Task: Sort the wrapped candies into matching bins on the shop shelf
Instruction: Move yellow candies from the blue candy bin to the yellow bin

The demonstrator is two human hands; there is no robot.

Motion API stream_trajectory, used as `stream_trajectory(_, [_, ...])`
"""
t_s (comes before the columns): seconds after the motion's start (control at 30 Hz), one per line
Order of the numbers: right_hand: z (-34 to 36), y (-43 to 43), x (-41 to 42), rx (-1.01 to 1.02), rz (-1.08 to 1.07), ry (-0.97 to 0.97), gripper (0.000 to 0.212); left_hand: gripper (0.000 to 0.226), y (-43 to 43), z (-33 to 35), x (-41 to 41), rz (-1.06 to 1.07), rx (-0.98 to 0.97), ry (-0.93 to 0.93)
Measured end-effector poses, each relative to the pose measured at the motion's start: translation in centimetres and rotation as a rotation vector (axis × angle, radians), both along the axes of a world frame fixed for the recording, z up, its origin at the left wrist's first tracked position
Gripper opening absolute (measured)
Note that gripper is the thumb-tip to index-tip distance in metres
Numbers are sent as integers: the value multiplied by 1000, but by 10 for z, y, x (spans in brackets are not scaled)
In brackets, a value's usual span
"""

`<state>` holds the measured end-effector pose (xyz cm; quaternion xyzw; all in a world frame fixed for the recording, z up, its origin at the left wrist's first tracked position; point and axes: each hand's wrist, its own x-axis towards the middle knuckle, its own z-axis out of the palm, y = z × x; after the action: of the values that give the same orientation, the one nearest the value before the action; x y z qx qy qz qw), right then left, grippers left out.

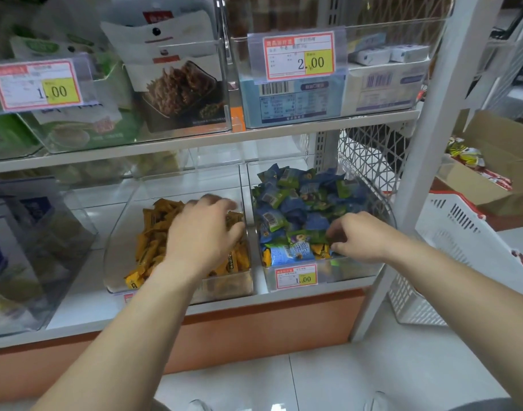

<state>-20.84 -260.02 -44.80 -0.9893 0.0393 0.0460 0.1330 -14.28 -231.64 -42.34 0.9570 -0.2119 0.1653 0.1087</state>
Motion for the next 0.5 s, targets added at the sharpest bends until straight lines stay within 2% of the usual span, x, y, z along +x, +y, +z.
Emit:
stream_trajectory(0.03, [-1, -1, 0, -12, 5, 0, 35, 36, -14, 1, -9, -76, -70, -22])
stream_trajectory(0.1, [-3, -2, 0, 9, 11, -21, 41, 29, -46, -2, -28, -265, -199, 97])
stream_trajectory(0.2, [-9, -6, 4, 111, 2, -29, 46, 27, -87, -19, -45, -422, -194, 329])
stream_trajectory(0.37, [-17, -11, 9, 392, -51, -12, 43, 31, -115, -39, -34, -317, -115, 481])
stream_trajectory(0.5, [-20, -10, 8, 501, -39, -24, 44, 31, -123, -45, -20, -203, -6, 378])
